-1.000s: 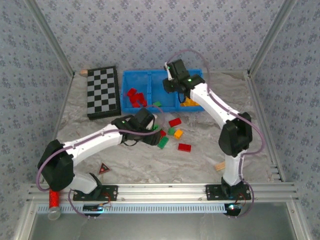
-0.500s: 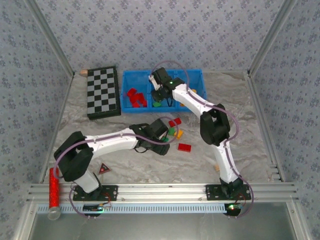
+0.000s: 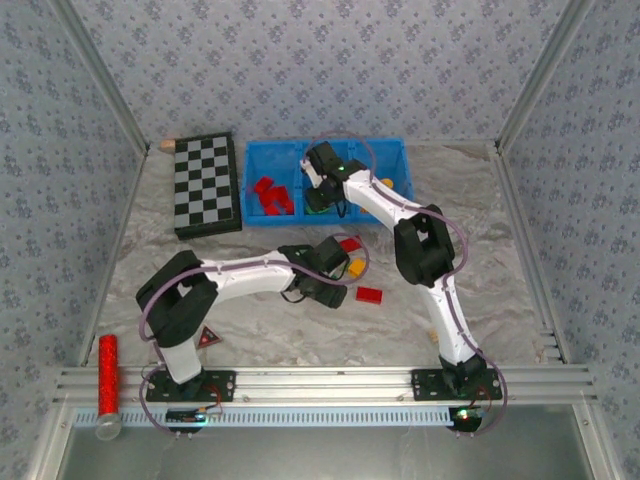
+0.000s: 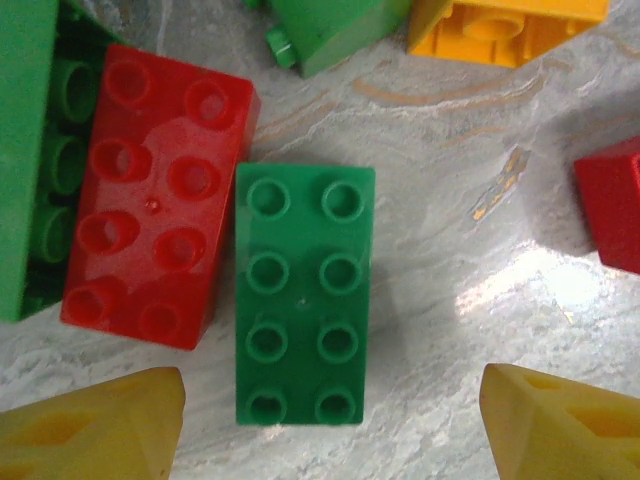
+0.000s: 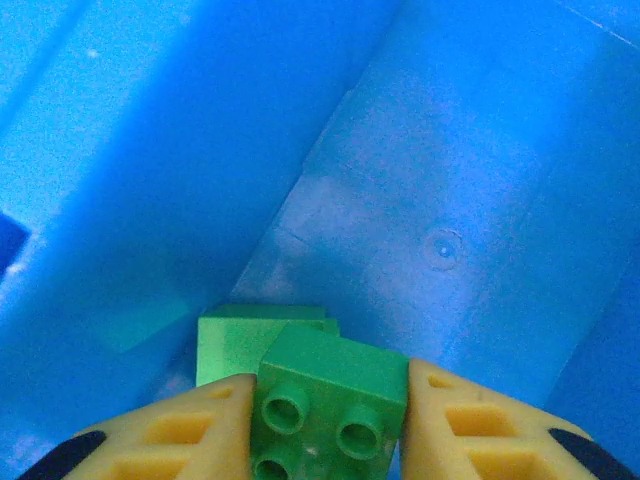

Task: Sort the legos into containers by color
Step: Place the lego in the container, then pick up the lego from the center of the table.

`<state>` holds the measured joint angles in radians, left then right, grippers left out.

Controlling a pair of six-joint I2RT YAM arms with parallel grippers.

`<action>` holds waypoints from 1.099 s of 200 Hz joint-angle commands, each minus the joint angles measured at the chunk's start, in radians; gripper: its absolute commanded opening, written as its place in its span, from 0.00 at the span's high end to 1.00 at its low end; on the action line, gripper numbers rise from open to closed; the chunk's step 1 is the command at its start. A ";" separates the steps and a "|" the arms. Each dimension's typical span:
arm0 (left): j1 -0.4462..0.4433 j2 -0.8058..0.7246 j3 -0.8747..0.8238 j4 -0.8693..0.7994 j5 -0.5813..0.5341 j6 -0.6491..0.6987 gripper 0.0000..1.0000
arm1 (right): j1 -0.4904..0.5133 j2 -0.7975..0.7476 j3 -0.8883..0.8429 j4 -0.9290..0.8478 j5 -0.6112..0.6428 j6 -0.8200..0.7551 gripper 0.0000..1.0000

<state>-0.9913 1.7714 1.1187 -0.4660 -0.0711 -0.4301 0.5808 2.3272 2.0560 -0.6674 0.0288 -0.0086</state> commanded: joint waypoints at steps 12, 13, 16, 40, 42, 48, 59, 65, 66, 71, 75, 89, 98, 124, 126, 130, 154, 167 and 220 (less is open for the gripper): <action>-0.007 0.040 0.051 -0.004 0.009 0.001 0.23 | -0.008 0.026 0.021 -0.015 -0.029 -0.016 0.58; -0.007 0.041 0.052 -0.005 0.009 0.001 0.23 | -0.009 0.025 0.021 -0.014 -0.029 -0.016 0.57; -0.007 0.043 0.055 -0.007 0.009 0.001 0.23 | -0.009 0.024 0.021 -0.014 -0.030 -0.017 0.57; -0.007 0.060 0.066 -0.029 0.011 -0.005 0.24 | -0.012 0.002 0.005 0.002 -0.038 -0.017 0.51; -0.007 0.061 0.066 -0.030 0.011 -0.006 0.24 | -0.012 -0.001 0.004 0.003 -0.039 -0.017 0.51; -0.007 0.064 0.068 -0.034 0.010 -0.010 0.24 | -0.013 -0.009 -0.002 0.009 -0.041 -0.016 0.50; -0.007 0.068 0.068 -0.039 0.012 -0.015 0.25 | -0.015 -0.026 -0.011 0.016 -0.051 -0.016 0.50; -0.007 0.070 0.067 -0.042 0.014 -0.019 0.26 | -0.016 -0.033 -0.013 0.018 -0.057 -0.016 0.50; -0.007 0.071 0.067 -0.043 0.014 -0.019 0.26 | -0.016 -0.033 -0.013 0.018 -0.058 -0.016 0.50; -0.007 0.074 0.067 -0.045 0.016 -0.023 0.27 | -0.017 -0.040 -0.014 0.019 -0.061 -0.016 0.50; -0.007 0.075 0.067 -0.048 0.015 -0.026 0.27 | -0.017 -0.045 -0.015 0.020 -0.062 -0.015 0.50; -0.009 0.081 0.063 -0.051 0.017 -0.037 0.29 | -0.020 -0.071 -0.027 0.024 -0.071 -0.014 0.49; -0.009 0.084 0.062 -0.055 0.017 -0.041 0.30 | -0.022 -0.091 -0.036 0.030 -0.076 -0.013 0.48; -0.009 0.097 0.064 -0.060 0.015 -0.055 0.37 | -0.024 -0.170 -0.081 0.048 -0.076 -0.011 0.46; -0.009 0.096 0.065 -0.061 0.014 -0.057 0.38 | -0.023 -0.178 -0.086 0.049 -0.076 -0.011 0.46; -0.009 0.098 0.066 -0.063 0.013 -0.060 0.40 | -0.024 -0.193 -0.094 0.049 -0.075 -0.011 0.46; -0.009 0.107 0.068 -0.066 0.022 -0.068 0.51 | -0.032 -0.308 -0.177 0.062 -0.068 -0.004 0.41; -0.009 0.111 0.067 -0.065 0.036 -0.067 0.57 | -0.040 -0.374 -0.238 0.088 -0.064 0.011 0.36; -0.009 0.074 0.052 -0.093 0.066 -0.049 0.68 | -0.059 -0.635 -0.513 0.099 -0.006 0.084 0.15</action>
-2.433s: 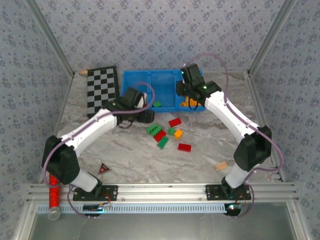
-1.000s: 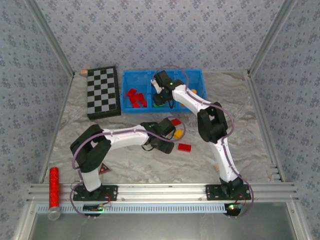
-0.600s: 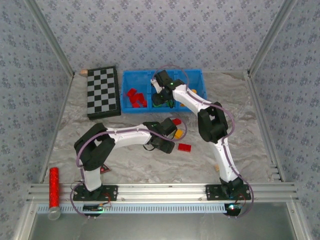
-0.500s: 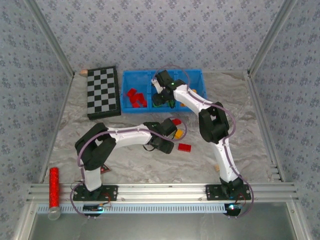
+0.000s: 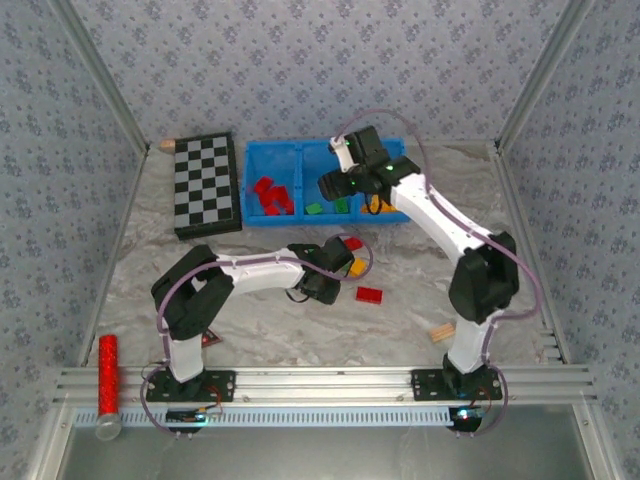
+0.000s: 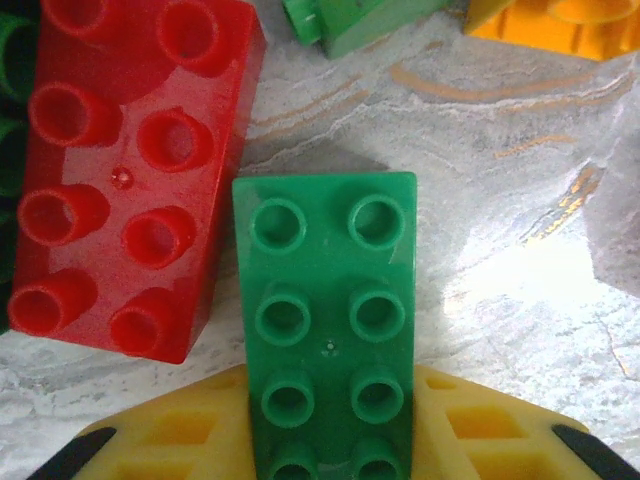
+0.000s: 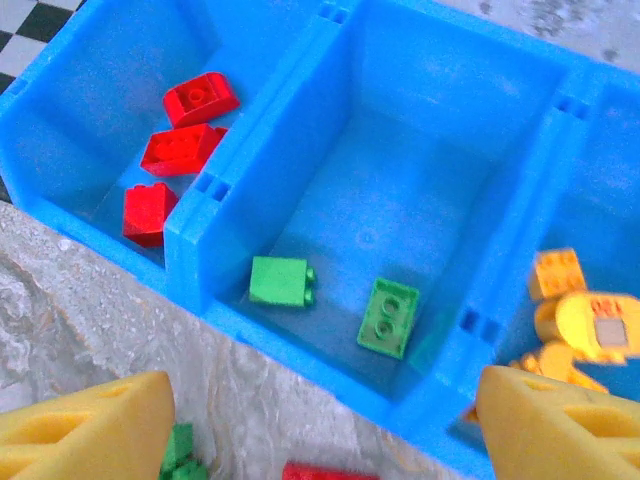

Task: Sort the legos into containers by color
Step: Pick up the lego from the center of the table, then place the lego in the container.

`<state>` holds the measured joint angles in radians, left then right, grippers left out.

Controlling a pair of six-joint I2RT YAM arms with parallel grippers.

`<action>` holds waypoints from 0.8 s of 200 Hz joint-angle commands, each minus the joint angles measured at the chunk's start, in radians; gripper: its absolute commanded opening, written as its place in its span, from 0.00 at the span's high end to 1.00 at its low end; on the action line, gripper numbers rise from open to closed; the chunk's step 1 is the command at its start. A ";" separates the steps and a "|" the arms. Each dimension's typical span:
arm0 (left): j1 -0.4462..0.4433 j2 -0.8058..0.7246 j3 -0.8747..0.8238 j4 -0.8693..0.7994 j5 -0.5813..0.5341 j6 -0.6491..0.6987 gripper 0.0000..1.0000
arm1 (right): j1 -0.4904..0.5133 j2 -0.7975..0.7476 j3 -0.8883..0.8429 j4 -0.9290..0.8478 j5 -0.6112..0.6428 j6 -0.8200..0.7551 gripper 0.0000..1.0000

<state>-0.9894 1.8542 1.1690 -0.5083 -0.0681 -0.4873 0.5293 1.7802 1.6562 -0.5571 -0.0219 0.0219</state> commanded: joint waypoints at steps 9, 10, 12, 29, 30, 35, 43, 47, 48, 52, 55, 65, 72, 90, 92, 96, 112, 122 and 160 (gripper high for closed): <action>-0.011 -0.025 0.007 -0.066 0.064 0.013 0.70 | -0.004 -0.146 -0.184 0.003 0.060 0.073 0.13; -0.011 -0.027 0.008 -0.067 0.064 0.014 0.70 | -0.004 -0.153 -0.194 0.006 0.062 0.076 0.13; -0.011 -0.031 0.010 -0.072 0.065 0.015 0.70 | -0.004 -0.166 -0.212 0.009 0.065 0.080 0.13; -0.005 -0.074 0.030 -0.106 0.071 0.033 0.72 | -0.007 -0.278 -0.356 0.049 0.078 0.105 0.12; -0.004 -0.077 0.032 -0.108 0.072 0.034 0.72 | -0.007 -0.284 -0.367 0.052 0.078 0.105 0.12; 0.002 -0.090 0.043 -0.118 0.077 0.039 0.72 | -0.010 -0.313 -0.404 0.069 0.084 0.107 0.12; 0.014 -0.106 0.076 -0.145 0.090 0.048 0.73 | -0.013 -0.353 -0.485 0.095 0.078 0.099 0.11; 0.021 -0.112 0.100 -0.163 0.100 0.053 0.73 | -0.015 -0.369 -0.521 0.109 0.068 0.089 0.10; 0.023 -0.113 0.107 -0.164 0.102 0.056 0.73 | -0.015 -0.373 -0.530 0.111 0.066 0.086 0.10; 0.032 -0.119 0.130 -0.196 0.112 0.062 0.73 | -0.017 -0.388 -0.558 0.124 0.063 0.080 0.10; 0.038 -0.123 0.151 -0.209 0.116 0.068 0.73 | -0.017 -0.398 -0.576 0.133 0.064 0.077 0.10; 0.057 -0.138 0.214 -0.244 0.124 0.090 0.73 | -0.024 -0.426 -0.636 0.160 0.051 0.067 0.10; 0.071 -0.145 0.263 -0.270 0.131 0.105 0.73 | -0.029 -0.445 -0.673 0.181 0.031 0.058 0.09; 0.117 -0.150 0.381 -0.317 0.145 0.140 0.73 | -0.037 -0.475 -0.747 0.221 -0.001 0.036 0.09; 0.123 -0.150 0.393 -0.319 0.145 0.144 0.73 | -0.036 -0.478 -0.754 0.225 0.001 0.033 0.09; 0.135 -0.148 0.416 -0.321 0.145 0.149 0.73 | -0.037 -0.481 -0.767 0.234 0.007 0.033 0.09; 0.189 -0.133 0.500 -0.315 0.140 0.156 0.74 | -0.036 -0.487 -0.810 0.269 0.008 0.033 0.10; 0.222 -0.113 0.554 -0.311 0.130 0.149 0.75 | -0.037 -0.487 -0.832 0.288 -0.007 0.034 0.10; 0.297 0.044 0.789 -0.325 0.081 0.165 0.75 | -0.037 -0.452 -0.887 0.351 -0.077 0.075 0.09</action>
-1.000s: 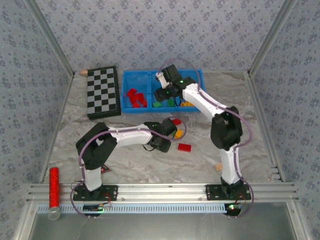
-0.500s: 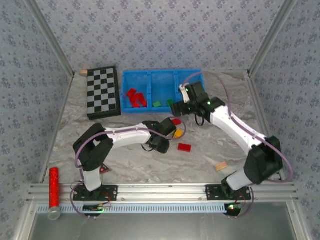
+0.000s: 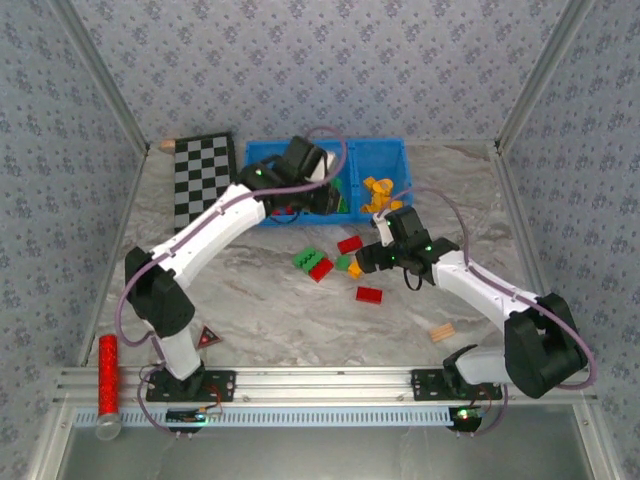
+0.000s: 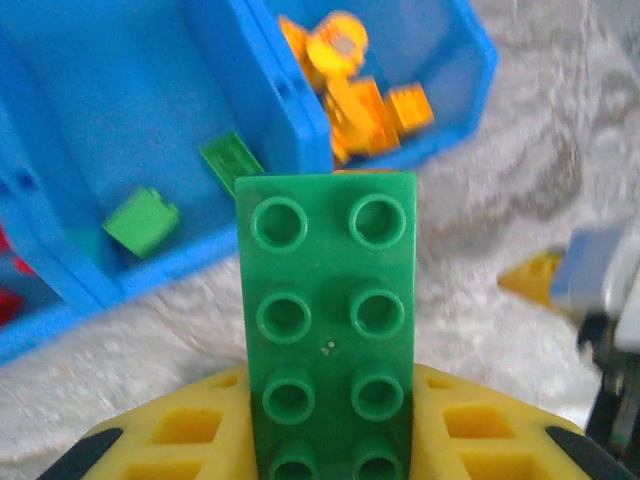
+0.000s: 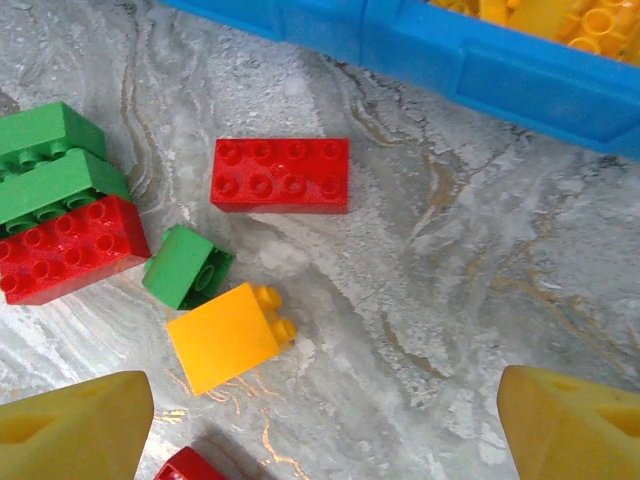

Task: Sort the legos into containers by color
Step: Place the lego in the container.

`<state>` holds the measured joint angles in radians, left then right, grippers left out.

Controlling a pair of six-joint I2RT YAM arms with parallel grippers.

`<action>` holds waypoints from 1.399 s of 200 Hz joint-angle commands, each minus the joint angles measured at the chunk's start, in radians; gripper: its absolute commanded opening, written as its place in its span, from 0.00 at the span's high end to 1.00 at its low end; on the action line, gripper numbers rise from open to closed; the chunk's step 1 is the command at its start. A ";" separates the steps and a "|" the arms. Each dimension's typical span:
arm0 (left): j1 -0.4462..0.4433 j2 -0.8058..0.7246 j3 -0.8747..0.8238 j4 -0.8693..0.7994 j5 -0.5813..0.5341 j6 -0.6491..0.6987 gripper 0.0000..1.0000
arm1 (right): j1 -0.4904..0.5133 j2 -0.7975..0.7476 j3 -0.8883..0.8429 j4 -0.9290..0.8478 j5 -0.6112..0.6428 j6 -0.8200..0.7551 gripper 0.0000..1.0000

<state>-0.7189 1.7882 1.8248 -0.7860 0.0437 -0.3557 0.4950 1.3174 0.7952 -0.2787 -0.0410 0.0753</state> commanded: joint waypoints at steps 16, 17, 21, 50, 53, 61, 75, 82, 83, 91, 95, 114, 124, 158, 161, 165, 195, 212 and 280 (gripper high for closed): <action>0.046 0.205 0.257 -0.072 -0.036 0.039 0.75 | 0.003 0.038 -0.040 0.097 -0.078 0.036 0.09; 0.046 0.211 0.265 -0.072 -0.036 0.039 0.75 | 0.004 0.039 -0.041 0.099 -0.079 0.036 0.09; 0.050 0.233 0.293 -0.078 -0.037 0.040 0.75 | 0.005 0.045 -0.045 0.106 -0.080 0.039 0.09; 0.074 0.408 0.495 -0.126 -0.059 0.037 0.75 | 0.015 0.103 -0.047 0.135 -0.096 0.052 0.10; 0.076 0.427 0.515 -0.132 -0.062 0.033 0.75 | 0.018 0.108 -0.046 0.138 -0.096 0.052 0.10; 0.082 0.473 0.567 -0.153 -0.062 0.025 0.75 | 0.025 0.125 -0.043 0.141 -0.096 0.051 0.10; 0.090 0.544 0.635 -0.171 -0.061 0.011 0.75 | 0.035 0.157 -0.033 0.139 -0.087 0.047 0.10; 0.093 0.572 0.658 -0.176 -0.058 0.004 0.75 | 0.042 0.170 -0.028 0.137 -0.081 0.045 0.10; 0.094 0.576 0.660 -0.176 -0.058 0.004 0.75 | 0.042 0.173 -0.027 0.137 -0.081 0.045 0.10; 0.096 0.605 0.679 -0.180 -0.055 -0.005 0.75 | 0.049 0.187 -0.023 0.137 -0.079 0.040 0.10; 0.098 0.617 0.685 -0.179 -0.052 -0.008 0.75 | 0.050 0.194 -0.021 0.137 -0.079 0.039 0.10; 0.104 0.664 0.696 -0.176 -0.044 -0.018 0.75 | 0.058 0.224 -0.010 0.136 -0.076 0.037 0.10; 0.106 0.684 0.698 -0.177 -0.042 -0.024 0.75 | 0.061 0.241 -0.002 0.130 -0.074 0.035 0.10; 0.116 0.742 0.697 -0.180 -0.022 -0.046 0.75 | 0.078 0.284 0.022 0.127 -0.064 0.020 0.10; 0.118 0.745 0.698 -0.180 -0.021 -0.047 0.75 | 0.079 0.287 0.023 0.128 -0.063 0.020 0.10; 0.118 0.750 0.697 -0.180 -0.019 -0.049 0.75 | 0.080 0.291 0.026 0.128 -0.061 0.018 0.10; 0.119 0.763 0.681 -0.173 -0.007 -0.057 0.72 | 0.085 0.325 0.052 0.119 -0.060 0.003 0.11; 0.119 0.765 0.669 -0.169 -0.004 -0.057 0.68 | 0.087 0.342 0.067 0.112 -0.061 -0.004 0.15; 0.123 0.763 0.655 -0.165 0.009 -0.052 0.56 | 0.100 0.376 0.087 0.084 -0.066 -0.014 0.36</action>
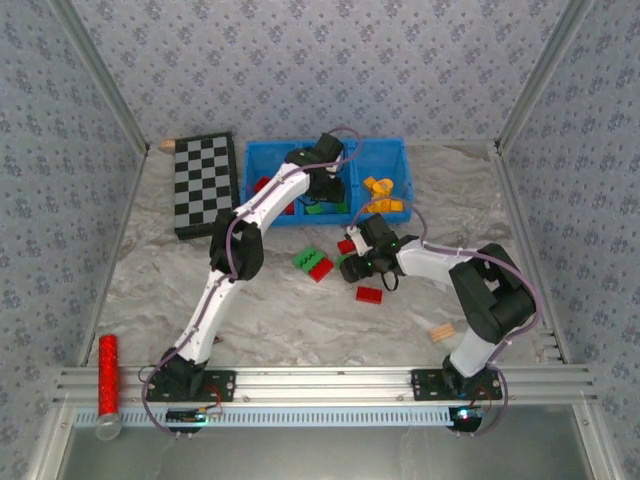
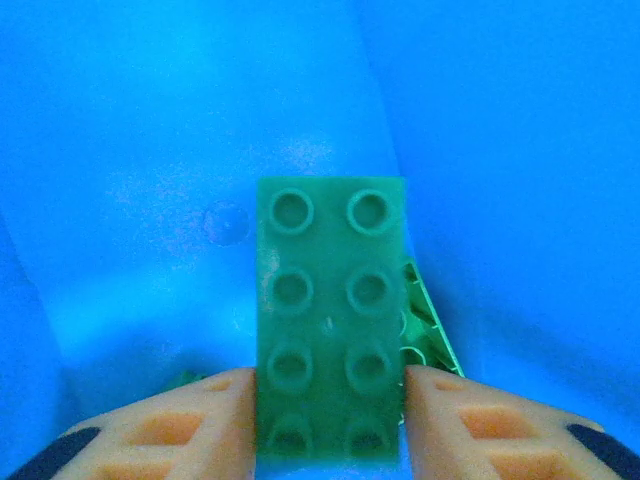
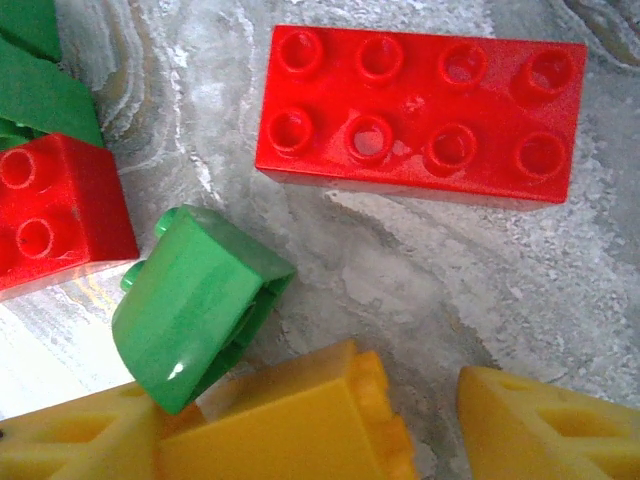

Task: Sort the legos into containers by color
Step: Place the lego in the container, then pick up the lego from the center of the table, then place the lego in the container.

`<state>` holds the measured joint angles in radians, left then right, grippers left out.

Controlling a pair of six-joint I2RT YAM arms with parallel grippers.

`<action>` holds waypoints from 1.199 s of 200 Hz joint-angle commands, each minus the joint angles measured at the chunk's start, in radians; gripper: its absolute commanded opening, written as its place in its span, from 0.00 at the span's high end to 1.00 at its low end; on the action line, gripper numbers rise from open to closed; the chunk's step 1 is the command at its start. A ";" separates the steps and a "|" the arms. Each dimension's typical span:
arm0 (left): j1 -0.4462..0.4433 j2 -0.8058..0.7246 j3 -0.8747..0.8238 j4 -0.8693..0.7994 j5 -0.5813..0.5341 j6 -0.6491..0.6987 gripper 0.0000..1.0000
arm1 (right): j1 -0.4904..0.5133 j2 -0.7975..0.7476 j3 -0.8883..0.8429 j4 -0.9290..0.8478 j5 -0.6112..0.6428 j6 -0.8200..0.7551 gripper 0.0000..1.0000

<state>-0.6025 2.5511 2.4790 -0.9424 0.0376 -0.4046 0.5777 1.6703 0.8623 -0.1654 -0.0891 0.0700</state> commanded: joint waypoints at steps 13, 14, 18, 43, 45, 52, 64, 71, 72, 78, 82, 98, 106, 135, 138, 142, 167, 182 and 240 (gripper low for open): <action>0.007 -0.003 0.001 -0.010 0.018 -0.002 0.52 | 0.020 0.024 0.020 -0.034 -0.017 -0.011 0.43; 0.007 -0.003 0.001 -0.010 0.018 -0.002 0.52 | 0.019 0.023 0.020 -0.035 -0.017 -0.010 0.43; 0.008 -0.005 0.001 -0.012 0.017 -0.002 0.51 | 0.020 0.022 0.020 -0.038 -0.017 -0.012 0.44; 0.007 -0.028 0.000 -0.003 0.027 0.006 0.47 | 0.023 0.005 0.019 -0.064 -0.009 -0.013 0.53; 0.007 -0.031 0.000 -0.001 0.030 0.007 0.47 | 0.024 0.002 0.018 -0.065 -0.009 -0.013 0.54; 0.008 -0.042 0.000 0.005 0.039 0.011 0.46 | 0.024 -0.008 0.015 -0.073 -0.007 -0.013 0.56; 0.009 -0.062 0.003 0.015 0.052 0.016 0.45 | 0.024 -0.036 0.008 -0.091 -0.001 -0.013 0.58; 0.009 -0.076 0.007 0.017 0.057 0.019 0.44 | 0.022 -0.054 0.006 -0.103 -0.001 -0.010 0.59; 0.009 -0.078 0.008 0.017 0.058 0.019 0.44 | 0.022 -0.057 0.006 -0.104 -0.001 -0.010 0.59; 0.009 -0.090 0.008 0.021 0.063 0.023 0.44 | 0.018 -0.074 0.000 -0.113 -0.001 -0.008 0.59; 0.009 -0.099 0.008 0.023 0.066 0.024 0.43 | 0.016 -0.087 -0.001 -0.117 -0.005 -0.006 0.60; 0.007 -0.133 0.010 0.034 0.084 0.032 0.43 | 0.001 -0.138 -0.008 -0.139 -0.018 0.003 0.61; 0.008 -0.149 0.010 0.034 0.095 0.036 0.42 | -0.006 -0.161 -0.009 -0.153 -0.024 0.007 0.61; 0.006 -0.209 0.000 0.026 0.116 0.057 0.41 | -0.052 -0.243 -0.012 -0.176 -0.062 0.029 0.62; 0.005 -0.216 -0.001 0.023 0.115 0.060 0.40 | -0.058 -0.249 -0.012 -0.176 -0.066 0.033 0.62; 0.005 -0.226 -0.008 0.022 0.113 0.064 0.40 | -0.068 -0.259 -0.011 -0.177 -0.072 0.036 0.62; 0.005 -0.303 -0.088 0.041 0.103 0.083 0.40 | -0.139 -0.300 -0.008 -0.172 -0.141 0.047 0.63; 0.005 -0.341 -0.120 0.039 0.091 0.089 0.39 | -0.172 -0.314 0.003 -0.170 -0.186 0.048 0.63; 0.006 -0.566 -0.445 0.101 0.082 0.083 0.38 | -0.325 -0.268 0.099 -0.161 -0.408 0.079 0.64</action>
<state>-0.6014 2.0872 2.1391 -0.8661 0.1230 -0.3397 0.2985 1.3750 0.8867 -0.3199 -0.3504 0.1169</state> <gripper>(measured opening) 0.615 0.448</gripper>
